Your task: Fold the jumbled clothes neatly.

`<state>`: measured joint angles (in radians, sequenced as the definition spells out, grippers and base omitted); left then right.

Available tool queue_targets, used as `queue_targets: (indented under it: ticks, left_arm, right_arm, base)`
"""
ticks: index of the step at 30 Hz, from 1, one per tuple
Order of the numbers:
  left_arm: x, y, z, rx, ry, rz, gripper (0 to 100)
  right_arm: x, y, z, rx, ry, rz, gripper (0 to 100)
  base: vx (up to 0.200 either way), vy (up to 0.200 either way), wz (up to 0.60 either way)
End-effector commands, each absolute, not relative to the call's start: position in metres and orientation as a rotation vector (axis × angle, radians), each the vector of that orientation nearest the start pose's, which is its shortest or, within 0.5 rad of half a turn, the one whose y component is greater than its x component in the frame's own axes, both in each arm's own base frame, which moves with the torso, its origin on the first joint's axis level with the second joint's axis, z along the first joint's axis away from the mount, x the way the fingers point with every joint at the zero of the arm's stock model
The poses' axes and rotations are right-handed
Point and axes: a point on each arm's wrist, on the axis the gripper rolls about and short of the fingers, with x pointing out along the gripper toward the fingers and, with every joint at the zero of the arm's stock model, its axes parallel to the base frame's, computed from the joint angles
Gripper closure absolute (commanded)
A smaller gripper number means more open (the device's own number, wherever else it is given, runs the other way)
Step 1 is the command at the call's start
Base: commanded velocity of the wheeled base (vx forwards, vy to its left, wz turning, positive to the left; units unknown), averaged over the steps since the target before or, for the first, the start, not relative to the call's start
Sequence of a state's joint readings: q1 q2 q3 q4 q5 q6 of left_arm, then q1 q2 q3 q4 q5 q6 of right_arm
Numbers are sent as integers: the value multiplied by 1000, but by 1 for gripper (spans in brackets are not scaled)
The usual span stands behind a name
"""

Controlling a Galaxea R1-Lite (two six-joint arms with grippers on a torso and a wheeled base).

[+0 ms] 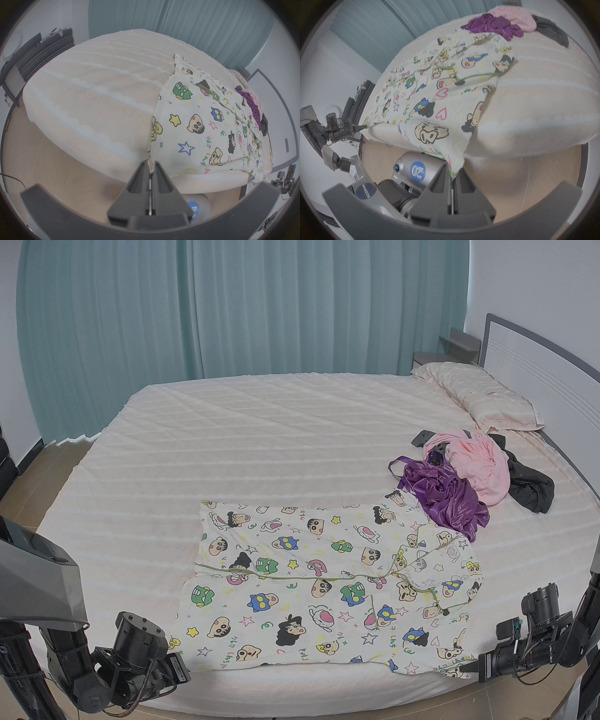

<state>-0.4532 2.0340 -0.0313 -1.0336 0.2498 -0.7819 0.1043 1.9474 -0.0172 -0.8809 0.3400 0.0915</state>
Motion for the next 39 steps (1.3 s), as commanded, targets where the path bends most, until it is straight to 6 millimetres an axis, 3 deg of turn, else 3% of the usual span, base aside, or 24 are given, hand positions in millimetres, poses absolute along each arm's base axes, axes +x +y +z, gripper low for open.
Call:
queue_targets:
  ticks: [1, 13, 21, 30, 39]
  left_arm:
    - [166, -76, -11, -365, 949, 179, 100]
    - [159, -81, -12, -334, 971, 152, 100]
    - [157, -80, -14, -319, 997, 159, 100]
    - [140, -85, -20, -211, 1110, 145, 100]
    - [140, -86, -21, -203, 1114, 142, 100]
  right_arm:
    - [158, 27, 9, 196, 1069, 371, 100]
    - [151, 26, 18, 202, 1061, 370, 100]
    - [144, 25, 11, 198, 1166, 349, 100]
    - [141, 29, -6, 83, 1294, 267, 100]
    - [139, 29, -9, 76, 1323, 260, 100]
  base:
    - [0, 0, 0]
    - [0, 0, 0]
    - [0, 0, 0]
    - [0, 0, 0]
    - [0, 0, 0]
